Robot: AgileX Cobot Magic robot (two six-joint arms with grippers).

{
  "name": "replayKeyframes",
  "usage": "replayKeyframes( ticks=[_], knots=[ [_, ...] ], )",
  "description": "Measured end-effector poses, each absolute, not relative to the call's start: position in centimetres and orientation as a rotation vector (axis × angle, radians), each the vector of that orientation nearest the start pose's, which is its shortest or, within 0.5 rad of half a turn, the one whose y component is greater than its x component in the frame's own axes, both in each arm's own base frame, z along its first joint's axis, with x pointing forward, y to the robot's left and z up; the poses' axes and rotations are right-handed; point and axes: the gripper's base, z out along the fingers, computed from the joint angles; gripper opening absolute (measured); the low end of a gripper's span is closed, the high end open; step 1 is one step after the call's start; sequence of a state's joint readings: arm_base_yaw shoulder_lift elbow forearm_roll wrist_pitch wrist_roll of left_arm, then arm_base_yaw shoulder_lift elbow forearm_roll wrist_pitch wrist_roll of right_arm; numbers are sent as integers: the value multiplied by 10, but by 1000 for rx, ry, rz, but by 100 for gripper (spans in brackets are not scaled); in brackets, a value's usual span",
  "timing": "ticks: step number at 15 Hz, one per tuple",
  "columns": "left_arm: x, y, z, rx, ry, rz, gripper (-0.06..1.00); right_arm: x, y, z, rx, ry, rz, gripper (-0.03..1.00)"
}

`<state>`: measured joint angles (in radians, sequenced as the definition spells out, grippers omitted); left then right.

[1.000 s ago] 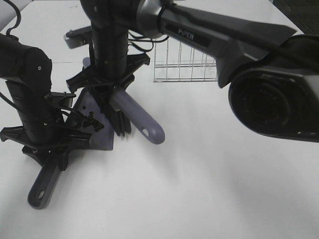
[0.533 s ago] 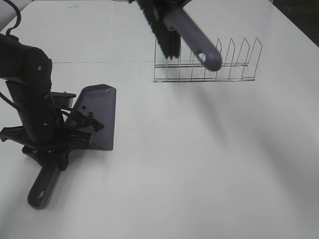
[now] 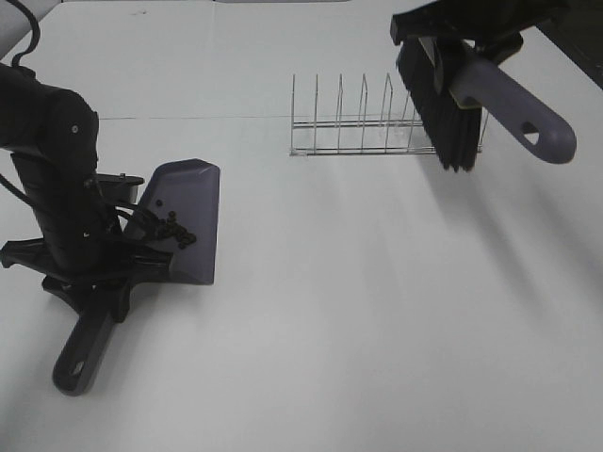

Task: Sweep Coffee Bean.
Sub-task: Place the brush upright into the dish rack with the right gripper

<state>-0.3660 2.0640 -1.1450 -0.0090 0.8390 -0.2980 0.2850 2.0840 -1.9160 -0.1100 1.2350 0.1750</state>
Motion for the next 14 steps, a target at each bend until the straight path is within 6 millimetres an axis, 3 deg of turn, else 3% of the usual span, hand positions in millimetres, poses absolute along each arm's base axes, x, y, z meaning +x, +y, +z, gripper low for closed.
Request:
replayKeyframes(
  ticks=[1,10,14],
  knots=[
    [321,-124,92,100,3236,41,35,427,114,242,-182,2940,-70,31],
    [321,-124,92,102,3236,41,35,439,110,184,-160,3039,-236,31],
    [321,-124,92,102,3236,41,35,442,104,179,-129,3043,-263,31]
  ],
)
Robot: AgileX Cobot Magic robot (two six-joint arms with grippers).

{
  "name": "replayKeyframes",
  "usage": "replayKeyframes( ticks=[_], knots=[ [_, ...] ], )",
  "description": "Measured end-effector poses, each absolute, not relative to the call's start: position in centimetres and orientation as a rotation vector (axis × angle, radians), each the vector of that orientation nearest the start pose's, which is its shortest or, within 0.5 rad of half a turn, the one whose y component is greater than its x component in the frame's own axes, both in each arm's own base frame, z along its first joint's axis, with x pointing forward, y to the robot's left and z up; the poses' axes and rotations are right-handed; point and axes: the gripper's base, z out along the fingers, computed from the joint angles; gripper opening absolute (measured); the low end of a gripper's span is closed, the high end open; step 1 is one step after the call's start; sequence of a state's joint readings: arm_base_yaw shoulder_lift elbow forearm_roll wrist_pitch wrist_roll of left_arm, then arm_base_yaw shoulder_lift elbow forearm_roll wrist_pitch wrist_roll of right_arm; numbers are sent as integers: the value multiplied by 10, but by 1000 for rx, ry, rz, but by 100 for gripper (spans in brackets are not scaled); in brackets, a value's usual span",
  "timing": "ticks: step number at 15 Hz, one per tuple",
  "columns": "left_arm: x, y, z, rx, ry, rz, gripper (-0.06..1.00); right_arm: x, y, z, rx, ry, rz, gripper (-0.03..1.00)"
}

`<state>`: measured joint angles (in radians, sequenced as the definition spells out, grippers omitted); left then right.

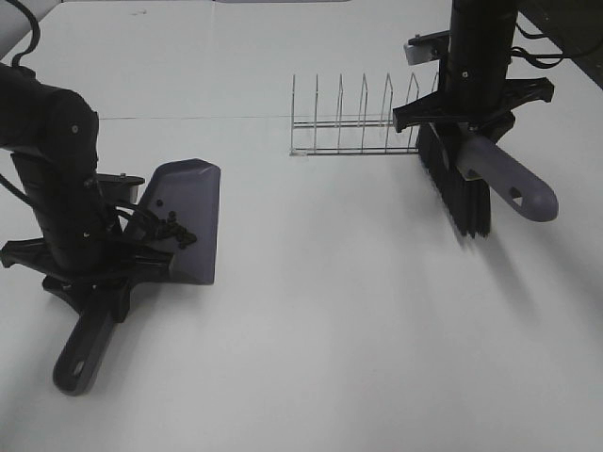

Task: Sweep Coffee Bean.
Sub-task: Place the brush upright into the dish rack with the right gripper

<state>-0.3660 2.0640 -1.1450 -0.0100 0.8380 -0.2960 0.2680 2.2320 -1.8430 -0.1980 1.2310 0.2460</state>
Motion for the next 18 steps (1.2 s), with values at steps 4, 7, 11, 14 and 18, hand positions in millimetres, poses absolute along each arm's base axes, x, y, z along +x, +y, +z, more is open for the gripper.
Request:
replayKeyframes(
  ticks=[4,7,11,14,18],
  knots=[
    [321,-124,92,106,3230,39,35,463,95,178,-60,3017,-215,31],
    [321,-124,92,106,3229,39,35,479,101,177,-72,2967,-157,31],
    [321,-124,92,108,3229,39,35,480,101,176,-77,2967,-160,31],
    [321,-124,92,108,3229,39,35,482,99,175,-89,2959,-196,31],
    [321,-124,92,108,3229,39,35,487,96,176,-79,2920,-175,31]
  ],
)
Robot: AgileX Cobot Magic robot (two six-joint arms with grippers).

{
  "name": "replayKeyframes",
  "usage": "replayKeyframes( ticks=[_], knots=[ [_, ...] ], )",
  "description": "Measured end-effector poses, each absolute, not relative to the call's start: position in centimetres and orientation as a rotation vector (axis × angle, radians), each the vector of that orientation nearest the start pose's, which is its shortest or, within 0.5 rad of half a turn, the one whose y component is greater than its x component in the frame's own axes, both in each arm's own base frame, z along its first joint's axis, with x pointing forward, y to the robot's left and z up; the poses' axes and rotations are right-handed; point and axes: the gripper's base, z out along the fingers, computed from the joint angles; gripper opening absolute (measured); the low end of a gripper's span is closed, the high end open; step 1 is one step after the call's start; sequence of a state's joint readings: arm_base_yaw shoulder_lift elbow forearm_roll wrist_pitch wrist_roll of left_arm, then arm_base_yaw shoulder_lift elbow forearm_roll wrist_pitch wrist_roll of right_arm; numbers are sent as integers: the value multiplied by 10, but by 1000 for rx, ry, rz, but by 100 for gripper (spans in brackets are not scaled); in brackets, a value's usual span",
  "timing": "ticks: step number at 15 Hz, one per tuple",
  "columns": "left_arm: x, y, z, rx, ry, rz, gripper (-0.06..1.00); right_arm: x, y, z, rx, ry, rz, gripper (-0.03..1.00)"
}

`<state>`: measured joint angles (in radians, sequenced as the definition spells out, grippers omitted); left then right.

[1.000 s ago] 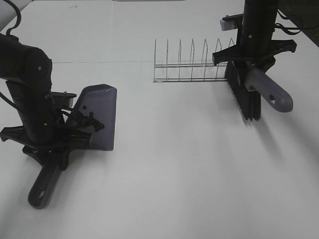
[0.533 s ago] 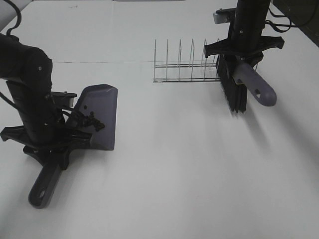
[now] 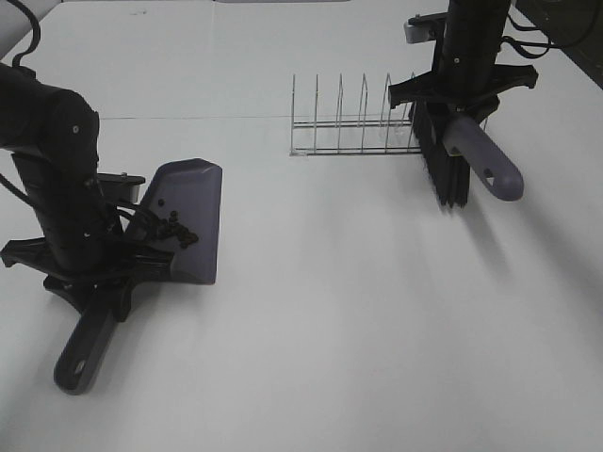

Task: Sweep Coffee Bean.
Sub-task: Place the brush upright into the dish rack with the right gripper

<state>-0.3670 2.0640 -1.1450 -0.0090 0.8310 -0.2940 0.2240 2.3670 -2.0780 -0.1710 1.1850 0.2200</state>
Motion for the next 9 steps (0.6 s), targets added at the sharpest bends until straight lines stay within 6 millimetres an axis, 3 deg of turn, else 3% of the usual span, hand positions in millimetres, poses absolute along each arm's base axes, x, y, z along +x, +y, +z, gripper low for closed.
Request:
replayKeyframes(
  ticks=[9],
  knots=[
    [321,-124,92,108,3229,37,35,500,94,173,-47,2808,-73,31]
  ],
)
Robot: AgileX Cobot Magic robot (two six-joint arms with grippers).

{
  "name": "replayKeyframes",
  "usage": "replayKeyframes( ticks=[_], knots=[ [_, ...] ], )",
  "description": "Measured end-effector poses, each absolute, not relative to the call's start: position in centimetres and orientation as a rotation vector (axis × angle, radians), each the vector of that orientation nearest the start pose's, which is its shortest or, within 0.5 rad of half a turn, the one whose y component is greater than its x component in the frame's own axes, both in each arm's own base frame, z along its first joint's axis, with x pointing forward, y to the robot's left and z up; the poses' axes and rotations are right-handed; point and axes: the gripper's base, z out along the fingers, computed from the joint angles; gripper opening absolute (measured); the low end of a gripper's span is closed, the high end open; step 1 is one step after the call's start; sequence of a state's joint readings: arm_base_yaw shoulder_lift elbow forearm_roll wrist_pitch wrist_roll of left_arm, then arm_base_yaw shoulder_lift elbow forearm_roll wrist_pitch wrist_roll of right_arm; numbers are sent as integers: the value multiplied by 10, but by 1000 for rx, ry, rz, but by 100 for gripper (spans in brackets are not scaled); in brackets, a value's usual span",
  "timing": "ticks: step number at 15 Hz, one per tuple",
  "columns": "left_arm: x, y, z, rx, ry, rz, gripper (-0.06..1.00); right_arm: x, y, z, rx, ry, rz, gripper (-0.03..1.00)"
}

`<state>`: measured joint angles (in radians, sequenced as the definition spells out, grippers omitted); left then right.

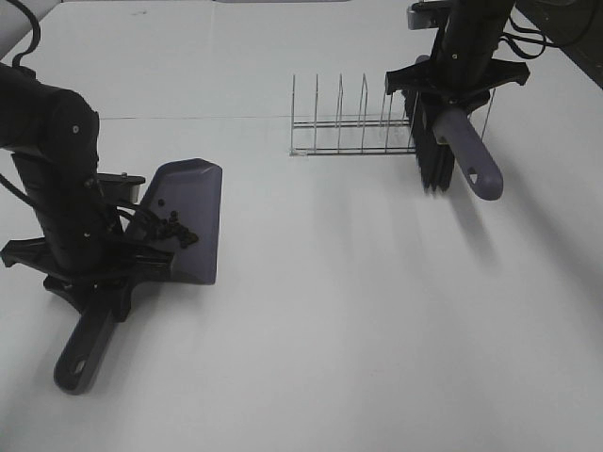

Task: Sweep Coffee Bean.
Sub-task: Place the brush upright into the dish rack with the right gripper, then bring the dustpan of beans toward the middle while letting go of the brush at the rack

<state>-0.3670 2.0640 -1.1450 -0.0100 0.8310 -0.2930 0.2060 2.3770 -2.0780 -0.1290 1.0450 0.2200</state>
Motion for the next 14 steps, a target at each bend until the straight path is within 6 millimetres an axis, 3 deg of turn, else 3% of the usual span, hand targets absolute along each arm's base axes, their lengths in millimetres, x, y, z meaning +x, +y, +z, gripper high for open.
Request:
replayKeyframes(
  ticks=[4,8,11,12,14],
  knots=[
    [321,-124,92,108,3229,37,35,501,94,174,-49,2792,-70,33],
    [321,-124,92,110,3229,37,35,504,95,175,-51,2760,-59,62],
    [321,-124,92,110,3229,37,35,505,95,178,-52,2743,-53,66],
    [321,-124,92,110,3229,37,35,504,95,185,-51,2731,-51,67],
    [321,-124,93,110,3226,36,35,496,93,216,-44,2705,-54,67]
  ],
)
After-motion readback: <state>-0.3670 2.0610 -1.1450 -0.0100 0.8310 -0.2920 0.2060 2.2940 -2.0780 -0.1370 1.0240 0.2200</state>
